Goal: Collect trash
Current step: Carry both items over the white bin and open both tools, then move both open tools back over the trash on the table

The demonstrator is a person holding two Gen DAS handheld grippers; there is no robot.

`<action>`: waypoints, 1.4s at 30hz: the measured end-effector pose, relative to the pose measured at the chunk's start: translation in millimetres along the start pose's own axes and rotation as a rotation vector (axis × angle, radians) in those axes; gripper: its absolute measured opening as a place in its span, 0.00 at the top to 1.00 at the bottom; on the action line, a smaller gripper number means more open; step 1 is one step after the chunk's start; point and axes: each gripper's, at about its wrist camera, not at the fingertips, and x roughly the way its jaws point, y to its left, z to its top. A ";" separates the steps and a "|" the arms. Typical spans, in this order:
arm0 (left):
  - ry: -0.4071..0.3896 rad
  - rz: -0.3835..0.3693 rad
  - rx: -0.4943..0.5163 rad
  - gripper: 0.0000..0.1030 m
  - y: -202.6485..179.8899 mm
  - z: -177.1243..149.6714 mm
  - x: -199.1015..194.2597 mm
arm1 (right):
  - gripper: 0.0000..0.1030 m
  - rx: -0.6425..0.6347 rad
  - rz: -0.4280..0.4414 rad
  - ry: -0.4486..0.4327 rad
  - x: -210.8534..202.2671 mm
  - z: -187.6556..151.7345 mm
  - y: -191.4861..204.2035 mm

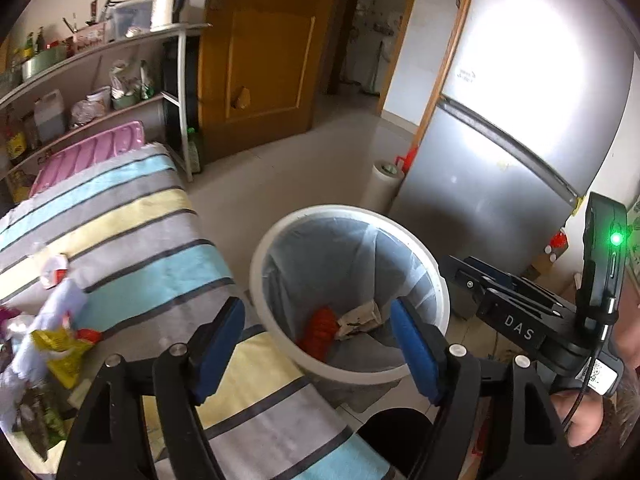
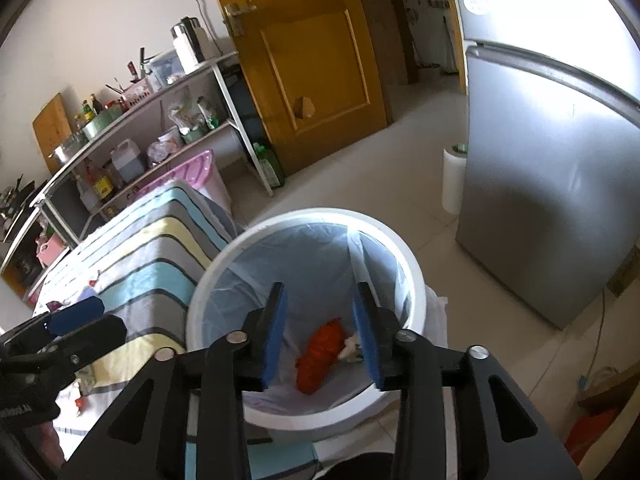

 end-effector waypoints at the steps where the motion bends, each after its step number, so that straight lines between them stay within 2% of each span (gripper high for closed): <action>1: -0.012 0.007 -0.001 0.24 2.2 -1.2 -5.9 | 0.58 -0.001 0.007 -0.009 -4.1 -0.7 3.8; 6: -0.052 0.035 -0.032 0.22 22.9 -9.8 -32.5 | 0.55 -0.032 0.052 -0.033 -20.3 -6.3 29.0; 13: -0.110 0.109 -0.091 0.22 62.9 -31.8 -75.1 | 0.51 -0.097 0.132 -0.074 -38.0 -18.9 72.1; 22: -0.165 0.251 -0.194 0.22 126.9 -71.0 -124.6 | 0.45 -0.172 0.283 -0.023 -37.9 -42.1 129.4; 29: -0.181 0.312 -0.284 0.19 173.2 -105.3 -148.4 | 0.43 -0.232 0.354 0.034 -27.0 -65.7 169.1; 38: -0.151 0.316 -0.358 0.14 210.2 -129.6 -157.8 | 0.43 -0.349 0.485 0.089 -17.4 -92.6 220.4; 42: -0.139 0.333 -0.374 0.14 222.6 -133.3 -157.4 | 0.43 -0.401 0.477 0.110 -9.8 -102.6 236.5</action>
